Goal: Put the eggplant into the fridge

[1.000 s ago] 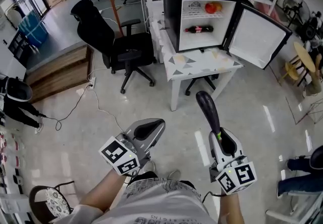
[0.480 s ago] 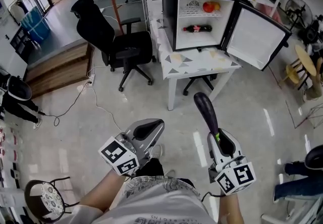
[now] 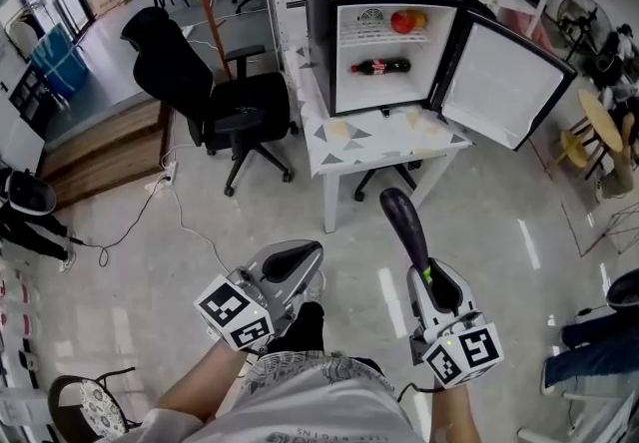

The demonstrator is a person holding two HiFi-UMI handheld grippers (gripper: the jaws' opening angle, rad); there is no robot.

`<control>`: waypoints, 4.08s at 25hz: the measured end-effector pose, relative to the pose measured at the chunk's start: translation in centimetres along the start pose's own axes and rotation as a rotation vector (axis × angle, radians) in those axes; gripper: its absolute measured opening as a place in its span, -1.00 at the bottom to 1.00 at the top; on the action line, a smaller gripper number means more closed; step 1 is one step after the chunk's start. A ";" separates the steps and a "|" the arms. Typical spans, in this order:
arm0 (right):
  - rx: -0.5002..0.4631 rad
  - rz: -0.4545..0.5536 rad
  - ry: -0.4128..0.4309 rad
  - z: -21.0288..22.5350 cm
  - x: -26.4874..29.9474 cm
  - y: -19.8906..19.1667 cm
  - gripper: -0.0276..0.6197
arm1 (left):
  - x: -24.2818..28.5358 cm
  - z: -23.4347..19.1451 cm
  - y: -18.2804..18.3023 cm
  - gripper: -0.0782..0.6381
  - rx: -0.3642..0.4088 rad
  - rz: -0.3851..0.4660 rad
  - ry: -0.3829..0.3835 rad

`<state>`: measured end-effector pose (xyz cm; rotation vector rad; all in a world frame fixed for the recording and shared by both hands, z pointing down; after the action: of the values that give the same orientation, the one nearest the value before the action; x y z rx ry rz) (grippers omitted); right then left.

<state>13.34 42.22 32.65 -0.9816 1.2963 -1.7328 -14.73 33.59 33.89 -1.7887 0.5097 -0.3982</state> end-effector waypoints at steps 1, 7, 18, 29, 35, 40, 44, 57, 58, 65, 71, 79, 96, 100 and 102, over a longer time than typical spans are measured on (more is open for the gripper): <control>0.001 -0.001 -0.002 0.4 0.7 0.1 -0.59 | 0.5 -0.7 0.1 -0.74 0.000 -0.001 -0.002; 0.015 -0.016 -0.015 3.0 5.4 0.6 -0.59 | 3.9 -5.3 0.9 -0.74 -0.009 -0.014 -0.006; 0.040 -0.044 -0.035 7.4 15.7 3.0 -0.59 | 10.2 -14.9 3.6 -0.74 -0.030 -0.045 -0.028; 0.042 -0.055 -0.073 10.5 25.4 5.5 -0.59 | 15.7 -24.2 6.8 -0.74 -0.027 -0.057 -0.075; 0.036 -0.055 -0.083 11.3 29.1 6.3 -0.59 | 17.0 -28.0 7.6 -0.74 -0.027 -0.054 -0.076; 0.031 -0.056 -0.086 12.3 31.1 6.8 -0.59 | 18.0 -29.6 7.9 -0.74 -0.031 -0.053 -0.074; 0.029 -0.057 -0.085 13.2 32.4 7.3 -0.59 | 18.8 -30.6 8.3 -0.74 -0.031 -0.048 -0.068; 0.017 -0.055 -0.028 18.8 37.6 8.9 -0.59 | 22.9 -33.1 8.8 -0.74 -0.028 -0.059 -0.003; 0.016 -0.056 -0.021 19.2 38.1 9.1 -0.59 | 23.3 -33.2 8.8 -0.74 -0.029 -0.061 0.003; 0.008 -0.064 0.016 22.9 41.2 9.8 -0.59 | 26.0 -34.2 8.7 -0.74 -0.037 -0.071 0.046; -0.022 -0.075 0.040 25.5 44.0 10.8 -0.59 | 27.6 -35.1 8.8 -0.74 -0.049 -0.073 0.080; -0.062 -0.075 0.072 27.8 47.9 11.5 -0.59 | 28.9 -35.6 8.6 -0.74 -0.061 -0.074 0.113; -0.186 -0.090 0.160 29.9 54.5 12.7 -0.59 | 30.6 -34.7 8.1 -0.74 -0.070 -0.087 0.166; -0.232 -0.094 0.171 29.9 55.6 12.9 -0.59 | 31.0 -34.3 7.8 -0.74 -0.069 -0.089 0.173; -0.246 -0.101 0.178 29.9 56.2 12.9 -0.59 | 31.1 -34.1 7.8 -0.74 -0.070 -0.089 0.177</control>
<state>17.63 -22.62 33.86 -1.0646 1.6300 -1.7996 -6.99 -12.55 35.74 -1.8574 0.5746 -0.6112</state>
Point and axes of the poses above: the fingertips, and each gripper's own axes: x forward along the fingers, z to its right, y out of its top, the point moved 10 cm from there along -x, backward along the fingers, and after that the axes turned 3 degrees about y, right-handed, at the moved point
